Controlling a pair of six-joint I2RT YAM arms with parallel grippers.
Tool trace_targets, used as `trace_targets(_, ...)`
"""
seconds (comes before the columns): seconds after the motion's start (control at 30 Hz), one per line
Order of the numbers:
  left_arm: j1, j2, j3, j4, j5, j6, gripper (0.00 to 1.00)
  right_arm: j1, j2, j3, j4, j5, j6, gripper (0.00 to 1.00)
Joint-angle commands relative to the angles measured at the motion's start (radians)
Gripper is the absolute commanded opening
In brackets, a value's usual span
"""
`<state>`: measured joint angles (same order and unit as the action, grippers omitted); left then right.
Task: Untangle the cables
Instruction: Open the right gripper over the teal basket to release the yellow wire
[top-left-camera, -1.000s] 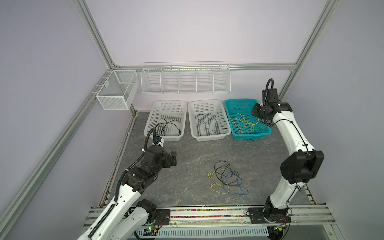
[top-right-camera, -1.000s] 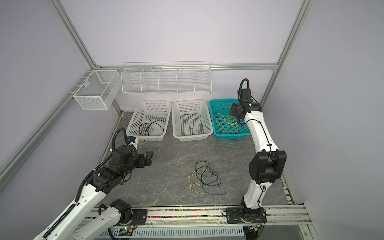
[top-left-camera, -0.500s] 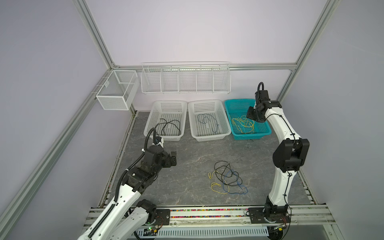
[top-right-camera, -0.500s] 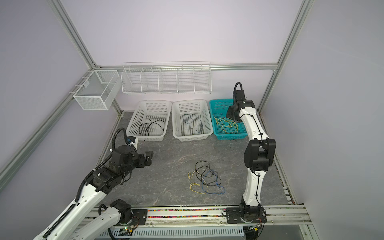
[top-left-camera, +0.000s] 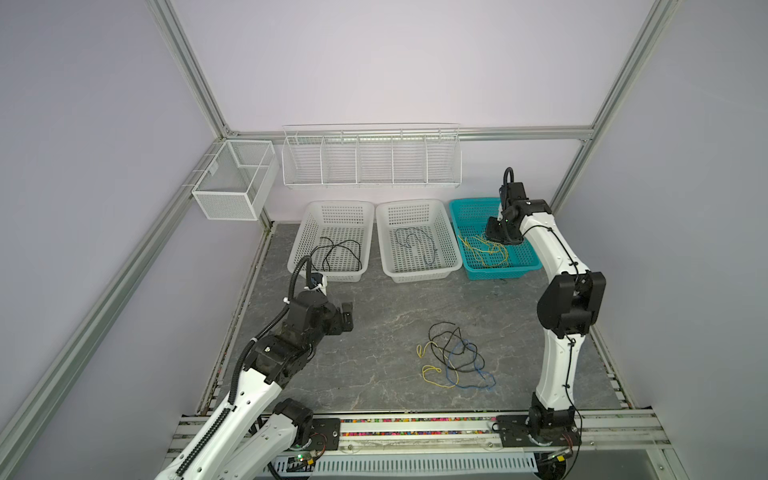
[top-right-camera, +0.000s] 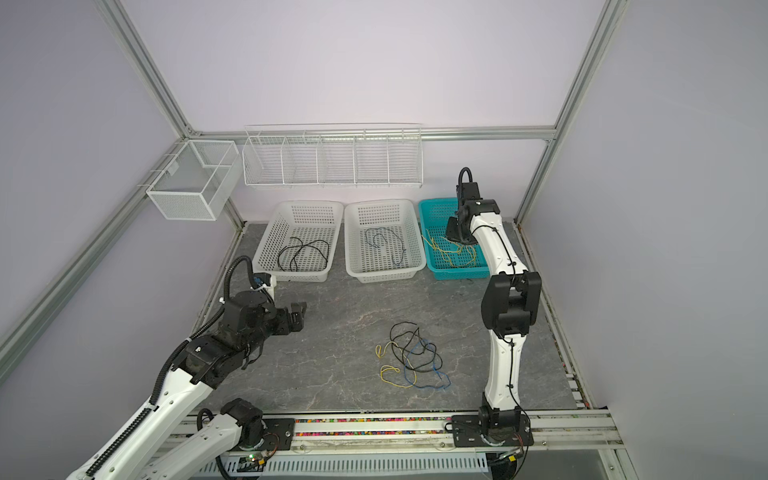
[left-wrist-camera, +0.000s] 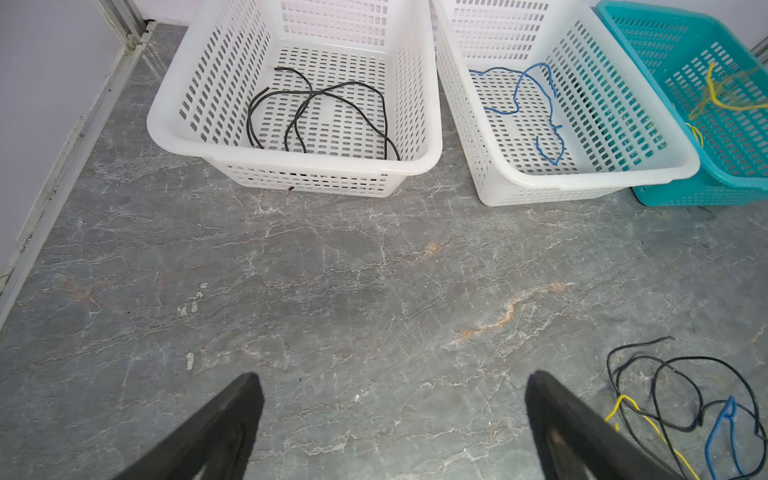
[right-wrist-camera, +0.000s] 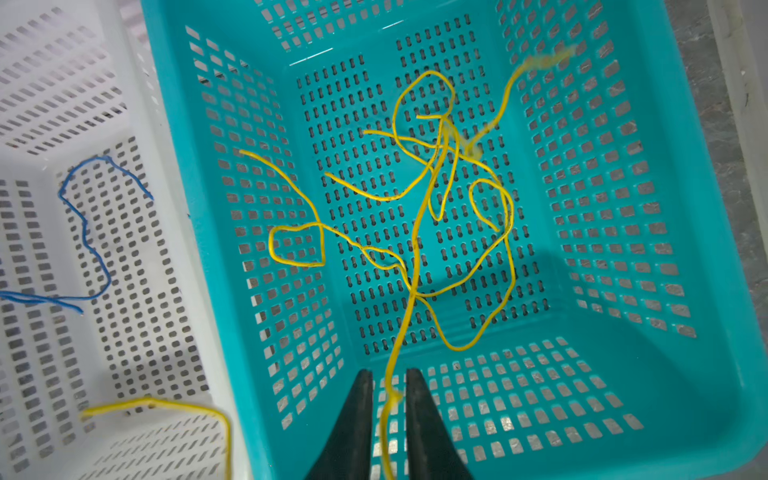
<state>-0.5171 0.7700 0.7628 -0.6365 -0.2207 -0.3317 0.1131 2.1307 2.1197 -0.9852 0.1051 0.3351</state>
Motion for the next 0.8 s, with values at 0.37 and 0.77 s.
trace_targets(0.37,0.003,-0.011,-0.014,0.006,-0.014,0.005,0.99,0.035,-0.193,-0.136,0.054,-0.015,0.039,0.40)
trace_targets(0.77,0.002,-0.011,-0.016,0.006,-0.001,0.005,1.00,0.192,-0.514,-0.646,0.261,0.055,-0.021,0.49)
